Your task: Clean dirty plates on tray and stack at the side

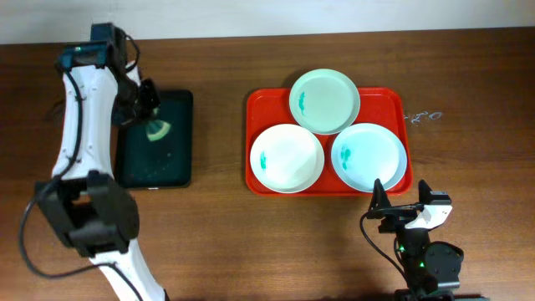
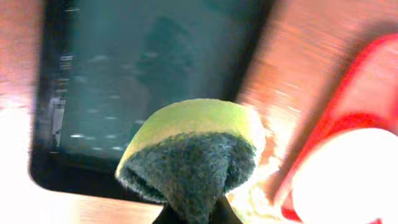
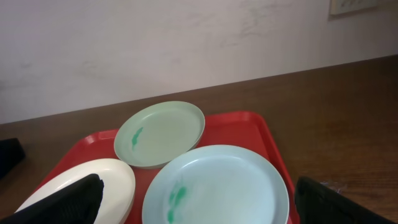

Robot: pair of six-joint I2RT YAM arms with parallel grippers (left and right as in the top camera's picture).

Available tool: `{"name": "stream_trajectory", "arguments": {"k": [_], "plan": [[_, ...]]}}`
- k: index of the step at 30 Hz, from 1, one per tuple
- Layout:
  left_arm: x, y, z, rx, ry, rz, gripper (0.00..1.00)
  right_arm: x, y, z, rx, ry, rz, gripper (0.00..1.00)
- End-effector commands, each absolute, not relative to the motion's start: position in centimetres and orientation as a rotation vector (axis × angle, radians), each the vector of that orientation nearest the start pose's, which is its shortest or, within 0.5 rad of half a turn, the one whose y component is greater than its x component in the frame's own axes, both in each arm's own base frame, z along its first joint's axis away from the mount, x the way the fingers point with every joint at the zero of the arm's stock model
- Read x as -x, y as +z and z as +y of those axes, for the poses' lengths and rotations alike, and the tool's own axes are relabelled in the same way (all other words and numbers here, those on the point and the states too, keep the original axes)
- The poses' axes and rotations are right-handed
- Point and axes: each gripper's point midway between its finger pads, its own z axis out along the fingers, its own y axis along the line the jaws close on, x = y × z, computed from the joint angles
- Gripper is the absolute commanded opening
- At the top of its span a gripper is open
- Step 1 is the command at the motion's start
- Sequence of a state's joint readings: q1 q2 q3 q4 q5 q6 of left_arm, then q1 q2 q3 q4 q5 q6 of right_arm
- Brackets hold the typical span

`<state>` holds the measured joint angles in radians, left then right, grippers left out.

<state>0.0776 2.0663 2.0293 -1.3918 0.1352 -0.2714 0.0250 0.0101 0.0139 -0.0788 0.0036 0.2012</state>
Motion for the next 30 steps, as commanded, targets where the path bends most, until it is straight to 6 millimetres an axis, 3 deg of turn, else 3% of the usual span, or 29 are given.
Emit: {"name": "stream_trajectory", "arguments": {"k": [1, 3, 7, 9, 11, 13, 14, 16, 19, 20, 21, 22, 24, 25, 26, 28, 29, 30], "plan": [[-42.1, 16.7, -7.9, 0.158, -0.428, 2.978, 0.0, -24.6, 15.5, 0.2, -0.152, 0.15, 1.646, 0.99], [-40.4, 13.4, -15.5, -0.09, -0.452, 3.01, 0.0, -24.6, 15.5, 0.2, -0.152, 0.15, 1.646, 0.98], [-38.4, 7.4, -25.6, -0.178, -0.533, 2.926, 0.0, -24.6, 15.5, 0.2, -0.152, 0.15, 1.646, 0.98], [-38.0, 5.6, -28.0, -0.146, -0.477, 2.863, 0.0, -24.6, 15.5, 0.2, -0.152, 0.15, 1.646, 0.98], [-38.1, 4.4, -29.1, -0.143, -0.265, 2.74, 0.0, -24.6, 15.5, 0.2, -0.152, 0.15, 1.646, 0.98], [-38.6, 4.8, -29.3, -0.158, -0.129, 2.651, 0.0, -24.6, 15.5, 0.2, -0.152, 0.15, 1.646, 0.99], [-38.7, 5.0, -29.5, -0.159, -0.131, 2.635, 0.0, -24.6, 15.5, 0.2, -0.152, 0.15, 1.646, 0.99], [-38.8, 4.9, -29.5, -0.158, -0.126, 2.632, 0.1, -24.6, 15.5, 0.2, -0.152, 0.15, 1.646, 0.98], [-38.8, 4.8, -29.0, -0.154, -0.092, 2.634, 0.14, -24.6, 15.5, 0.2, -0.152, 0.15, 1.646, 0.98], [-38.6, 4.7, -28.8, -0.158, -0.08, 2.645, 0.33, -24.6, 15.5, 0.2, -0.152, 0.15, 1.646, 0.98], [-38.5, 4.6, -28.7, -0.162, -0.074, 2.648, 0.72, -24.6, 15.5, 0.2, -0.152, 0.15, 1.646, 0.99], [-38.7, 5.0, -28.8, -0.181, -0.072, 2.637, 0.74, -24.6, 15.5, 0.2, -0.152, 0.15, 1.646, 0.99], [-39.5, 7.6, -28.3, -0.17, -0.094, 2.601, 0.81, -24.6, 15.5, 0.2, -0.152, 0.15, 1.646, 0.99], [-40.0, 10.0, -27.4, -0.134, -0.113, 2.575, 0.82, -24.6, 15.5, 0.2, -0.152, 0.15, 1.646, 0.98], [-40.7, 15.1, -24.7, -0.05, -0.144, 2.511, 0.89, -24.6, 15.5, 0.2, -0.152, 0.15, 1.646, 0.99], [-40.9, 19.0, -20.9, 0.045, -0.122, 2.458, 0.99, -24.6, 15.5, 0.2, -0.152, 0.15, 1.646, 0.98], [-41.0, 20.9, -17.1, 0.134, -0.077, 2.435, 0.99, -24.6, 15.5, 0.2, -0.152, 0.15, 1.646, 0.98], [-41.0, 21.4, -14.8, 0.187, -0.045, 2.441, 0.99, -24.6, 15.5, 0.2, -0.152, 0.15, 1.646, 0.98]]}}
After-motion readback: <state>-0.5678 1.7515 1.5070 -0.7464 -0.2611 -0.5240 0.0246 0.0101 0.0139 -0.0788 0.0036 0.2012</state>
